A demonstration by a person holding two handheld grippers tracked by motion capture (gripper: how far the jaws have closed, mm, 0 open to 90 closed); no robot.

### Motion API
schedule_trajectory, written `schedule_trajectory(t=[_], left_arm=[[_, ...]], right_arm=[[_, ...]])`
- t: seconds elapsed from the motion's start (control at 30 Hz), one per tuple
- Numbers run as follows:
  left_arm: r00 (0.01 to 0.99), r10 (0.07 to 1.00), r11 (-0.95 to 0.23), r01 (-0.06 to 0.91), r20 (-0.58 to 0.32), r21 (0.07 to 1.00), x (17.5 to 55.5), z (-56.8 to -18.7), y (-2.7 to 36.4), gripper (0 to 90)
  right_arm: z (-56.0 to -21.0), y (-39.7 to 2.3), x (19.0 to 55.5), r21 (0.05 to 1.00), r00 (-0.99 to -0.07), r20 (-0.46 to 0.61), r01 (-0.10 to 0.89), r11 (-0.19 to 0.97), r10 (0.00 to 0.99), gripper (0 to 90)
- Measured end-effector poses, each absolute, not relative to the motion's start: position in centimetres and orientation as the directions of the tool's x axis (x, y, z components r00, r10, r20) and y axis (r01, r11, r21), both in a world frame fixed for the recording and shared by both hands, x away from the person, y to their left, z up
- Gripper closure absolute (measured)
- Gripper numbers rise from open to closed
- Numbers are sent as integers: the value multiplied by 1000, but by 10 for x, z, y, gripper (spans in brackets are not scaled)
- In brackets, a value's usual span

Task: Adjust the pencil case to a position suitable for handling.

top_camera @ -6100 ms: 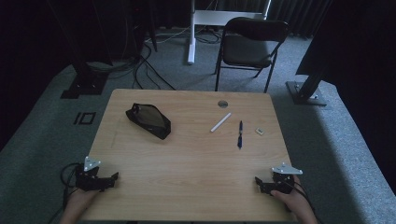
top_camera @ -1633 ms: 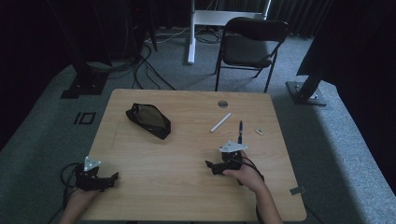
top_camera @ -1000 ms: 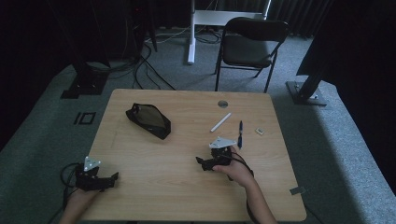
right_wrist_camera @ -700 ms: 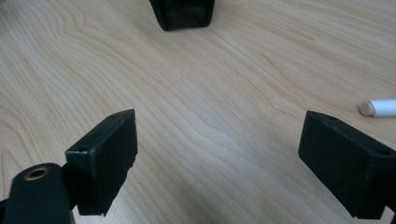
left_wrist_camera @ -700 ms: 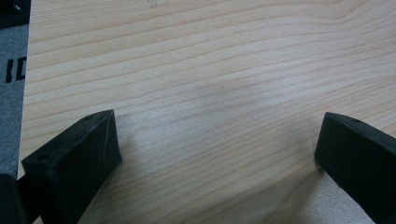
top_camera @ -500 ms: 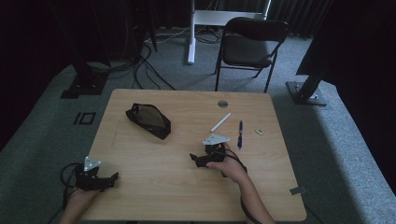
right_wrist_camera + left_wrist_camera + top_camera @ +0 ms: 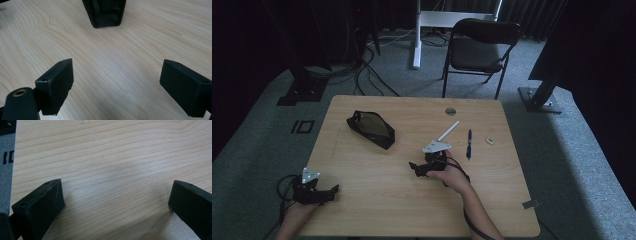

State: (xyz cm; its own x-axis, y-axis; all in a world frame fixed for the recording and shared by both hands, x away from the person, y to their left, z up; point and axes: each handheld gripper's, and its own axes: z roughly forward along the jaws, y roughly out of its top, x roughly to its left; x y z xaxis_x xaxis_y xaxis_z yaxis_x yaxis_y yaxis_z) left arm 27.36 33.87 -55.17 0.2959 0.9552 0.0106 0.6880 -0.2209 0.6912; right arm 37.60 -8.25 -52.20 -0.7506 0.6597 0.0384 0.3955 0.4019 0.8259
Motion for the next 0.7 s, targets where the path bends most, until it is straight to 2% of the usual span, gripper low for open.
schedule_trajectory(t=[0.7], left_arm=[[296, 955, -221, 688, 10, 691, 274, -552, 339, 1]], right_arm=[[-522, -51, 390, 838, -770, 43, 375, 397, 637, 137]])
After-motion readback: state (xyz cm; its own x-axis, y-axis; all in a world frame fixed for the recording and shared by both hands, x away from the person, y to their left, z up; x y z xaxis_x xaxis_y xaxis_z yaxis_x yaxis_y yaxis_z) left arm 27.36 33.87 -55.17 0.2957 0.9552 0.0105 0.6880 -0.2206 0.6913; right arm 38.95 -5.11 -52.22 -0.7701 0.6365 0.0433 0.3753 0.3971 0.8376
